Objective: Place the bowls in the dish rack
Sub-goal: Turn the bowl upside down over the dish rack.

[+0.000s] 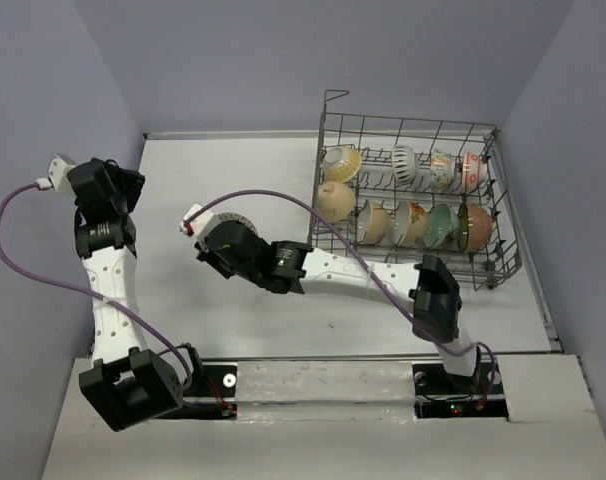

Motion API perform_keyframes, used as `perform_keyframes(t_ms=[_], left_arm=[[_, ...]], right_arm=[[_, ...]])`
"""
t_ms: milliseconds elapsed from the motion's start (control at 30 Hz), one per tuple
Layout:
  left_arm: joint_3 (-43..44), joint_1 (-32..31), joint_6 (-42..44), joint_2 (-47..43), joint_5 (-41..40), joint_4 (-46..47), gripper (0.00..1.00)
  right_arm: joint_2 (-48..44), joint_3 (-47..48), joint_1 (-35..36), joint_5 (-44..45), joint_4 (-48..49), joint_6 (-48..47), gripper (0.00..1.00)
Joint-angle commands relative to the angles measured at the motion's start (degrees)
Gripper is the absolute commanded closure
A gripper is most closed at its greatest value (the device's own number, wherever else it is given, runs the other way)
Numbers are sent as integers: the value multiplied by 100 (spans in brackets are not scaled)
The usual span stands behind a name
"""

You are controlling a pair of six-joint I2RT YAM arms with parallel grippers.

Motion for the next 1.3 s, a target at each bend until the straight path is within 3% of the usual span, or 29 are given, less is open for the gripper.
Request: perform_keyframes(t_ms=[0, 233, 467, 600, 733, 867, 1033, 1267], left_arm=[[-36, -8, 46, 6, 387, 446, 38], [245, -377, 55, 155, 264, 526, 33], [562, -939, 28, 428, -52, 543, 32], [746, -1212, 37, 656, -96, 552, 32], [940, -1458, 134, 876, -61, 543, 32], [1010, -1573, 230, 964, -79, 561, 32], [1010, -1599, 283, 1113, 97, 622, 32], [1036, -1713, 406, 1184, 280, 684, 32]], right_arm=[[-1236, 74, -171, 825, 540, -222, 99], [-2948, -768, -856, 1282, 916, 59, 99], [-3663, -1393, -1647, 1679, 1006, 444, 99], [-3891, -1789, -2376, 1469, 997, 902, 99], [-4050, -2272, -3587, -29, 1005, 1989, 99], [-4076, -2756, -4169, -1156, 1338, 2651, 99], [-4076, -3362, -4540, -2379, 2041, 3458, 99], [-4023, -4241, -4768, -3338, 3209, 4496, 99]])
